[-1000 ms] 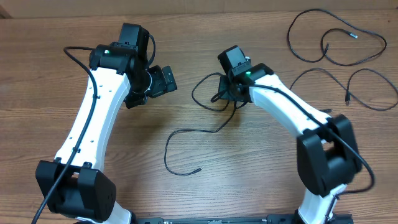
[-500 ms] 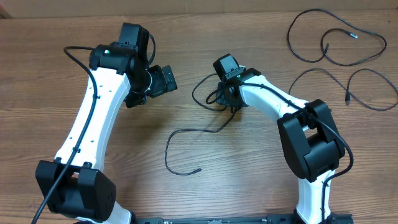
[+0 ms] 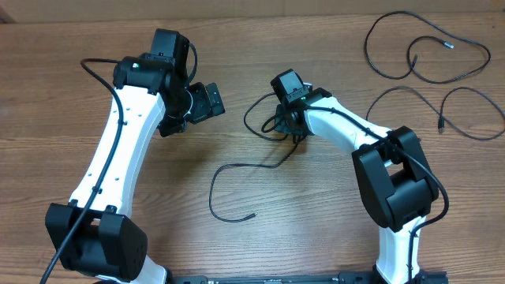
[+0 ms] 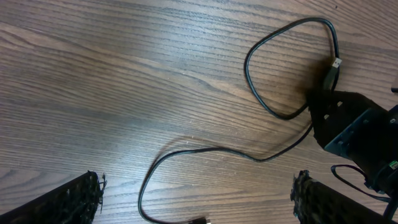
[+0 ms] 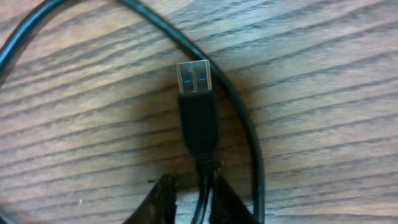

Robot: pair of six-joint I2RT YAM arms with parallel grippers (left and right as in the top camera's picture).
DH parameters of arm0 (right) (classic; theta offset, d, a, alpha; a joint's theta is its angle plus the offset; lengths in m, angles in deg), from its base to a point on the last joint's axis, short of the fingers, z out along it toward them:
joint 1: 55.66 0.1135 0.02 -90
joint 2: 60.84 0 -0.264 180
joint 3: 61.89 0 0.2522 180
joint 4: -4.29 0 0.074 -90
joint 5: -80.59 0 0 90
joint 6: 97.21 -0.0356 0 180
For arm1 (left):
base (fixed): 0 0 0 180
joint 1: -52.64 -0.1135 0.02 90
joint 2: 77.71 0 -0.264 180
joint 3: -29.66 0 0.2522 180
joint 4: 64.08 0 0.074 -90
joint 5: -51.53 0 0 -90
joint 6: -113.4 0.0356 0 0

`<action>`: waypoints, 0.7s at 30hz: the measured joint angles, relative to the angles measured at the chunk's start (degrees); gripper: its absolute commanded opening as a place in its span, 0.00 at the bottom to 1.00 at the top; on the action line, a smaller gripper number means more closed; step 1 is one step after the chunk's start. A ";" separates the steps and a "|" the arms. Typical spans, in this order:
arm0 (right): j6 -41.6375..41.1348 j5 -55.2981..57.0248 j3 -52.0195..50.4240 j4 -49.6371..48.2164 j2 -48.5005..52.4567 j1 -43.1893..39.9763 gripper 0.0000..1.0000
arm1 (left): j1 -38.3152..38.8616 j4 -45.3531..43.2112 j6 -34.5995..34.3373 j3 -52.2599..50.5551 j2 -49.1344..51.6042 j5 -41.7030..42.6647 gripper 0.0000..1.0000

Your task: Untangle cables

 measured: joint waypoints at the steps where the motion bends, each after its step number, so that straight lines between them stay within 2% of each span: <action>1: -0.07 0.33 -0.33 -0.31 -0.11 0.00 0.04 | 0.00 0.00 -0.02 0.02 0.00 0.00 1.00; 9: -0.20 -0.09 -0.50 -0.07 -0.33 0.00 0.04 | 0.00 0.00 -0.02 0.02 0.00 0.00 1.00; 15: -0.17 -2.75 0.59 5.64 -1.20 -0.11 0.04 | 0.00 0.00 0.00 0.00 0.00 0.00 1.00; 21: 0.24 -6.25 1.03 8.48 -9.22 -0.11 0.04 | 0.00 -0.02 0.00 0.00 0.00 0.00 1.00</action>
